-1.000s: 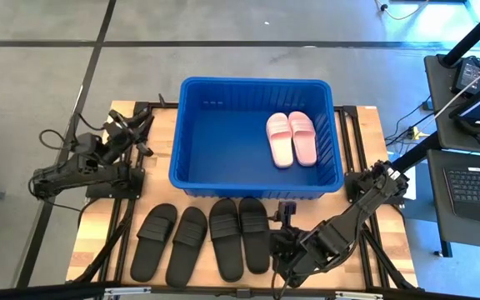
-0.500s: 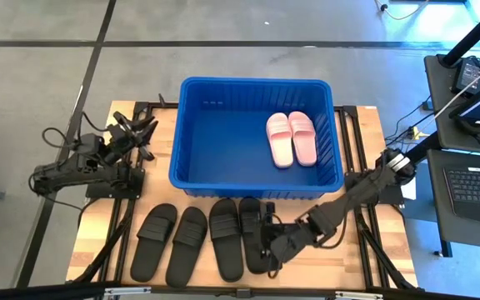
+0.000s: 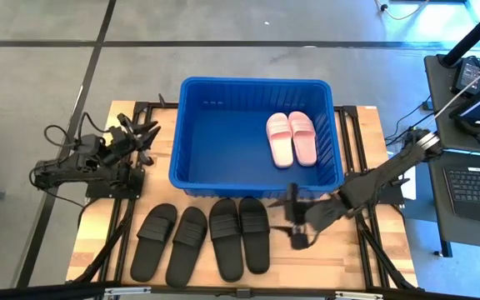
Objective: Pick and place slides into bin
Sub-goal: Put the black slipper into the blue bin
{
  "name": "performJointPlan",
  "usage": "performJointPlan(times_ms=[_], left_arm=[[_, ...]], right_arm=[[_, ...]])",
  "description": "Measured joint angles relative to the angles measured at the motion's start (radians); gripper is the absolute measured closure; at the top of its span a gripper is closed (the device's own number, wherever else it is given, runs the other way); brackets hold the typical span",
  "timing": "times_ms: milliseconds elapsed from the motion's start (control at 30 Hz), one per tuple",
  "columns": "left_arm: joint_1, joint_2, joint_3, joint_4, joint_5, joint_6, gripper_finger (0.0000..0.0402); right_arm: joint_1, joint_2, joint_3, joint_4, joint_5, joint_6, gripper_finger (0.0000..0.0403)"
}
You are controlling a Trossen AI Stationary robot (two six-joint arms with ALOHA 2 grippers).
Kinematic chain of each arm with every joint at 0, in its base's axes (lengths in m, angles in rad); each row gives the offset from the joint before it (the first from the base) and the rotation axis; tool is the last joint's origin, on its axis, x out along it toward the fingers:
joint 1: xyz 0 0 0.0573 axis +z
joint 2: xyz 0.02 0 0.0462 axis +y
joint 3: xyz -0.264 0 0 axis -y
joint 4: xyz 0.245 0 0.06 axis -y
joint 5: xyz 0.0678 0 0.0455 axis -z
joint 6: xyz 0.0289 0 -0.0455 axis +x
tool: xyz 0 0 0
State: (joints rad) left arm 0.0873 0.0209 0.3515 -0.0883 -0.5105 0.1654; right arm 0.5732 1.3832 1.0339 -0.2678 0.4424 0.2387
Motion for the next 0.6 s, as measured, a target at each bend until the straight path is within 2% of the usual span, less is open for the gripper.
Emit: performJointPlan(times_ms=[167,333,467,600], left_arm=[[-0.039,0.018,0.000,0.004,0.146,-0.003,0.0319],[-0.089,0.109,0.012,0.049,0.165,-0.072,0.0319],[-0.138,0.267,0.097,0.057,0.164,-0.085,0.0319],[-0.197,0.466,0.236,0.057,0.164,-0.085,0.0319]], right_arm=[[0.003,-0.226,-0.202,0.146,-0.037,0.046,0.0118],[0.032,-0.446,-0.359,0.288,-0.105,0.006,0.0118],[0.067,-0.586,-0.412,0.285,-0.106,-0.011,0.0118],[0.084,-0.680,-0.452,0.279,-0.105,-0.006,0.0118]])
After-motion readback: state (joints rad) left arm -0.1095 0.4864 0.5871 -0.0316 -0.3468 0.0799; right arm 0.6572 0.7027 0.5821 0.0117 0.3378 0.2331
